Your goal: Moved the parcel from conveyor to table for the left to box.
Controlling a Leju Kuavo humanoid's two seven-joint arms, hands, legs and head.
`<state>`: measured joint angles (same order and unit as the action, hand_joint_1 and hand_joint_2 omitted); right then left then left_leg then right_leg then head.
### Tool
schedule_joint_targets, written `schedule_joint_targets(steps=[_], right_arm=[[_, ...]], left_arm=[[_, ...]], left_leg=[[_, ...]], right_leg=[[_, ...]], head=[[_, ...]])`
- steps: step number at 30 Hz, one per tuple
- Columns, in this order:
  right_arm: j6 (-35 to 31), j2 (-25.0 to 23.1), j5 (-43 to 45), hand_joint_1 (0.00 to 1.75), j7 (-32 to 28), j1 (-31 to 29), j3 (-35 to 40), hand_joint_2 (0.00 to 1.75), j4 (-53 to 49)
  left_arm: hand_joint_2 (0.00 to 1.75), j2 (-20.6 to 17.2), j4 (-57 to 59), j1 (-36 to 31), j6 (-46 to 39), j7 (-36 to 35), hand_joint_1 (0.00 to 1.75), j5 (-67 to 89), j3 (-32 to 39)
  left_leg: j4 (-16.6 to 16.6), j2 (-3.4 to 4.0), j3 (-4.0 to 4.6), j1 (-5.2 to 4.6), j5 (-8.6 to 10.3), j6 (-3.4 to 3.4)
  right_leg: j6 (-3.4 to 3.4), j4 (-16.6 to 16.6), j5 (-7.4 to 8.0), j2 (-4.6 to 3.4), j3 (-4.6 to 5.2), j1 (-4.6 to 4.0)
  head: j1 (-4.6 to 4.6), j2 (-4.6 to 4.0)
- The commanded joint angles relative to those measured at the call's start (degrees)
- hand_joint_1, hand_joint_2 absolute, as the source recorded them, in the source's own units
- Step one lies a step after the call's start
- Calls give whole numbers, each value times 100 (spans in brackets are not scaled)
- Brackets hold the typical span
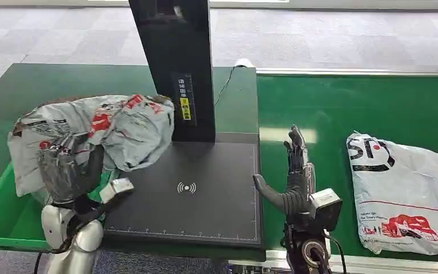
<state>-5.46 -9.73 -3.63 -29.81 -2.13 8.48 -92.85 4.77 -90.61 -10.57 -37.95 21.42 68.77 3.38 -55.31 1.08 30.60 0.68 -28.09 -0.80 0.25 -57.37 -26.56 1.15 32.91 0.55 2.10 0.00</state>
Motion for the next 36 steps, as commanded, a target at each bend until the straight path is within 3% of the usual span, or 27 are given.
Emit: schedule_joint_targets(steps=[1, 2, 11, 28, 30, 33, 36], right_arm=[[4, 101, -112, 0, 41, 225, -19, 175, -228], [23, 97, -130, 0, 47, 224, -23, 175, -229], [228, 28, -260, 0, 119, 145, -103, 175, -142], [315, -14, -298, 0, 140, 96, -119, 175, -54], [344, -31, -308, 0, 143, 51, -107, 175, -4], [379, -82, -308, 0, 166, -75, -123, 175, 101], [403, -108, -317, 0, 181, -76, -100, 175, 142]], left_arm=[[175, -412, 1381, -434, 290, -1689, 175, -63, 841], [175, -432, 1489, -439, 537, -2002, 175, 68, 961], [175, -561, 1846, -417, 1361, -2673, 175, 166, 1372], [175, -567, 2050, -428, 1647, -2768, 175, 26, 1560], [175, -522, 1911, -300, 1547, -2600, 5, -14, 1516], [175, -355, 1652, -162, 1638, -2342, 0, -129, 1218], [175, -132, 1097, 173, 881, -1998, 0, -501, 923]], left_leg=[[6, -8, -3, 3, 5, 2], [5, -5, -4, 0, 3, 3], [8, -3, -4, 2, 5, 2], [7, -2, -8, -1, 4, 2], [11, 0, -10, -1, 6, 3], [9, 3, -11, -2, 4, 4], [10, 3, -15, -3, 3, 5]], right_leg=[[-1, 6, 4, -4, -5, -3], [0, 3, 1, -2, -5, 0], [-4, 9, 6, -12, -6, -3], [-1, 6, 4, -7, -9, 1], [-2, 10, 7, -14, -11, 1], [-1, 8, 6, -15, -12, 2], [1, 10, 5, -13, -15, 3]], head=[[0, 0], [2, 0], [0, 0], [0, 0], [0, 0], [0, 0], [2, 0]])
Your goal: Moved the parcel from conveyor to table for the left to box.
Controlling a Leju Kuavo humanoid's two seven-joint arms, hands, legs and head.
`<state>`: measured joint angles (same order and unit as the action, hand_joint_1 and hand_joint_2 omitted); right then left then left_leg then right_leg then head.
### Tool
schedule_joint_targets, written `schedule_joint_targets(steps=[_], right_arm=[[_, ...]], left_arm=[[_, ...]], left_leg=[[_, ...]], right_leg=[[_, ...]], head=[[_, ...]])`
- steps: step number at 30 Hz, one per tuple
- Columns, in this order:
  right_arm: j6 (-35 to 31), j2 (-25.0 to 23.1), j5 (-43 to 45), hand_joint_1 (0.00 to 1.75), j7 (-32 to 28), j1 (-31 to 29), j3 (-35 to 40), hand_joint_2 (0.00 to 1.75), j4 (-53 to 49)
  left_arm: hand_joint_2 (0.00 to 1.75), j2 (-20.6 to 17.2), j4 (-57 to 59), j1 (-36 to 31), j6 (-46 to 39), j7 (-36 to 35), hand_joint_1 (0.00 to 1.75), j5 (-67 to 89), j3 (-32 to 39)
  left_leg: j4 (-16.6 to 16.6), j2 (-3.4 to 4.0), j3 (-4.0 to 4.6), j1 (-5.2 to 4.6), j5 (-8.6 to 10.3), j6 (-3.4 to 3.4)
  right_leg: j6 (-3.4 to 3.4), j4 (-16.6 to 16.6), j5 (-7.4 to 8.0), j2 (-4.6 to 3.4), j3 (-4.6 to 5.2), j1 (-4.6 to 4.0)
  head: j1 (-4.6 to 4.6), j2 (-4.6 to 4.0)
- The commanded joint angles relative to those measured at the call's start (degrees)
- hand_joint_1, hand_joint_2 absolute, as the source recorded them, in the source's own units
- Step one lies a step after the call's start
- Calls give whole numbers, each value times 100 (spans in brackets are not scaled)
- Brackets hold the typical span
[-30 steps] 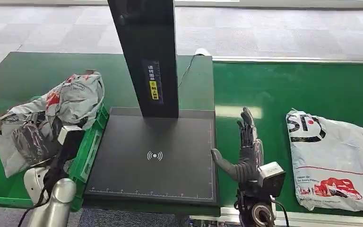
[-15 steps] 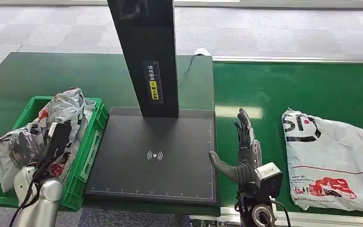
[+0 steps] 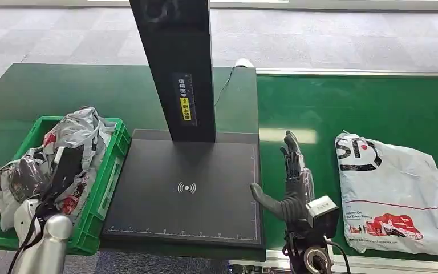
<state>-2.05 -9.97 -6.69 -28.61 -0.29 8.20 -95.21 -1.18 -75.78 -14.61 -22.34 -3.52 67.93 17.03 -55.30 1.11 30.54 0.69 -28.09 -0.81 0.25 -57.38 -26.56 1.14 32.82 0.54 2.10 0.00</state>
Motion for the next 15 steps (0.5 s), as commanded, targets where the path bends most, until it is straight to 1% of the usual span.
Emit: schedule_joint_targets(steps=[1, 2, 4, 5, 7, 10, 11, 12, 13, 15], right_arm=[[61, -84, -11, 0, 61, -242, -60, 175, 365], [56, -55, -11, 0, 63, -228, -42, 175, 354], [52, -44, -11, 0, 67, -224, -51, 175, 349], [52, -44, -11, 0, 67, -224, -51, 175, 349], [51, -41, -11, 0, 67, -229, -55, 175, 346], [51, -43, -11, 0, 67, -228, -54, 175, 347], [66, -33, -2, 0, 62, -250, -47, 175, 367], [73, -36, 0, 0, 61, -295, -42, 175, 397], [72, -41, 0, 0, 61, -330, -39, 175, 405], [71, -32, -4, 0, 65, -346, -17, 175, 410]], left_arm=[[175, 499, -551, 699, -765, 646, 0, -691, -491], [175, 551, -829, 873, -265, 1178, 0, -1835, -710], [175, 616, -915, 919, -247, 1144, 0, -1821, -782], [175, 616, -915, 919, -247, 1144, 0, -1821, -782], [175, 590, -903, 909, -237, 1143, 0, -1829, -769], [175, 568, -891, 895, -232, 1141, 0, -1830, -758], [175, 562, -910, 913, 91, 1516, 0, -2520, -828], [175, 586, -960, 990, -94, 1632, 0, -2263, -952], [175, 670, -1033, 1070, -81, 1663, 0, -2363, -1016], [175, 798, -1399, 1339, -346, 1640, 0, -2248, -1171]], left_leg=[[8, -3, -9, -3, 2, 6], [11, -5, -11, -2, 3, 9], [7, -6, -10, -6, 0, 7], [11, -4, -13, -5, 0, 10], [8, -11, -9, -16, 3, 8], [6, -5, -7, -12, 1, 7], [5, -6, -7, -13, 1, 6], [8, -9, -7, -10, 4, 6], [5, -9, -6, -12, 1, 5], [6, -9, -7, -10, 2, 7]], right_leg=[[2, 9, 4, -7, -10, 3], [3, 15, 6, -11, -13, 3], [4, 10, 2, -6, -15, 7], [5, 17, 7, -15, -18, 6], [4, 9, 4, -5, -13, 18], [2, 9, 6, -12, -11, 14], [2, 6, 3, -7, -10, 16], [0, 11, 7, -10, -11, 13], [1, 6, 3, -5, -9, 14], [1, 10, 5, -9, -10, 13]], head=[[2, 0], [2, 0], [0, 0], [2, 0], [0, 0], [0, 0], [0, 0], [0, 0], [0, 0], [0, 0]])
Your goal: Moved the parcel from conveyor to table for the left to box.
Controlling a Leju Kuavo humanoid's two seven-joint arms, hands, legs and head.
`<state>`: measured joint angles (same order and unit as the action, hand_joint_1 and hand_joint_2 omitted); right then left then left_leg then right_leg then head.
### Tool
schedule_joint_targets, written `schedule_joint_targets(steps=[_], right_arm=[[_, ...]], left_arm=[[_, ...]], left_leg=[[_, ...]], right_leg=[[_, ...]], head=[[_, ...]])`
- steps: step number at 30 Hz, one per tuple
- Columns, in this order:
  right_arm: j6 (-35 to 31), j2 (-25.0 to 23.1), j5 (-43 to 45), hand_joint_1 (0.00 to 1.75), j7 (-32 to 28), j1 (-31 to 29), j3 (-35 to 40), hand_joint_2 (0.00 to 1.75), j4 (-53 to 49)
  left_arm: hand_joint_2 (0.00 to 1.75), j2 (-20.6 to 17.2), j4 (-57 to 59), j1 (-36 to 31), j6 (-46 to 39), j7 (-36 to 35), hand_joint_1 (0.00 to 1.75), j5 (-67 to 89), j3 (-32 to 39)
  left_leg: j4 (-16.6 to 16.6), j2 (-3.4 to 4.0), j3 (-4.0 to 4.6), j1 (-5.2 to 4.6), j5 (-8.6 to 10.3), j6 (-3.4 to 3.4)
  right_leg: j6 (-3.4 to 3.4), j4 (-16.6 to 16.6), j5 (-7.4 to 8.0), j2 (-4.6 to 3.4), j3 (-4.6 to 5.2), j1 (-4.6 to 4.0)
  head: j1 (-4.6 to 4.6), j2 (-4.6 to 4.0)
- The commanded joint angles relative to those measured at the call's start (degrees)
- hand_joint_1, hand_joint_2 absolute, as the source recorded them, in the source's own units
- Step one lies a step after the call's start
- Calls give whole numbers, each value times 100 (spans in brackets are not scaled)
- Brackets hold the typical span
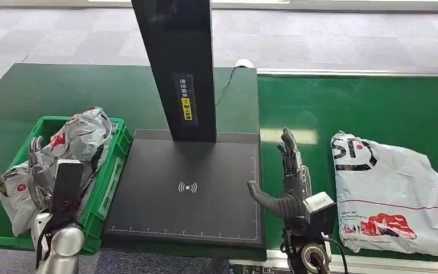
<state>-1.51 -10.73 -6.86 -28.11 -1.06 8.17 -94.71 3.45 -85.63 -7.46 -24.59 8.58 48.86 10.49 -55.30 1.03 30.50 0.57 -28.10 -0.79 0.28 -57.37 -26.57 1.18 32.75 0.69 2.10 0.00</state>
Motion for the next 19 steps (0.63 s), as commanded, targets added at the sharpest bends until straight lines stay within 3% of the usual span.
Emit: schedule_joint_targets(steps=[1, 4, 10, 12, 14, 16, 17, 19], right_arm=[[23, 53, 6, 0, 23, -258, -2, 175, 354], [10, 63, -6, 0, 16, -197, 41, 175, 337], [3, 58, 22, 0, 41, -292, 168, 175, 437], [91, 69, -45, 0, 739, -401, 227, 175, 711], [74, 47, -208, 0, 1012, -564, 241, 175, 1160], [261, 14, 123, 0, 1405, -641, 194, 175, 1532], [267, 51, 156, 0, 1384, -681, 240, 0, 1742], [402, 124, 226, 0, 1243, -709, 361, 0, 1920]], left_arm=[[175, 351, -575, 724, -226, 440, 0, -332, -546], [175, 405, -1021, 937, -586, 638, 0, -489, -554], [175, 543, -1791, 1167, -1300, 1719, 0, -1112, -760], [175, 582, -2114, 1304, -1426, 1961, 0, -1195, -996], [175, 541, -2285, 1414, -1274, 1975, 0, -1246, -1293], [175, 420, -2283, 1454, -560, 1865, 0, -1779, -1659], [175, 415, -2182, 1479, 160, 1796, 0, -2486, -1869], [175, 377, -1871, 1519, 1462, 1737, 0, -3456, -2027]], left_leg=[[4, 5, -3, 2, 0, 3], [0, 13, 2, 4, -4, 5], [-4, 6, 17, 6, -6, 6], [-5, 9, 18, 8, -7, 7], [-4, 15, 17, 8, -7, 8], [1, 14, 12, 7, -5, 6], [4, 13, 10, 8, -2, 7], [8, 5, 6, 6, -2, 6]], right_leg=[[-1, 7, 5, -17, 0, -2], [1, 6, 3, -20, 4, -5], [-1, 2, 1, -15, 16, -7], [0, 3, 4, -21, 17, -9], [0, 6, 8, -31, 17, -10], [0, 9, 7, -22, 12, -8], [0, 14, 11, -27, 9, -9], [0, 14, 7, -15, 5, -7]], head=[[2, 0], [0, 0], [0, 0], [0, 0], [2, 0], [2, 0], [-2, 0], [0, 0]])
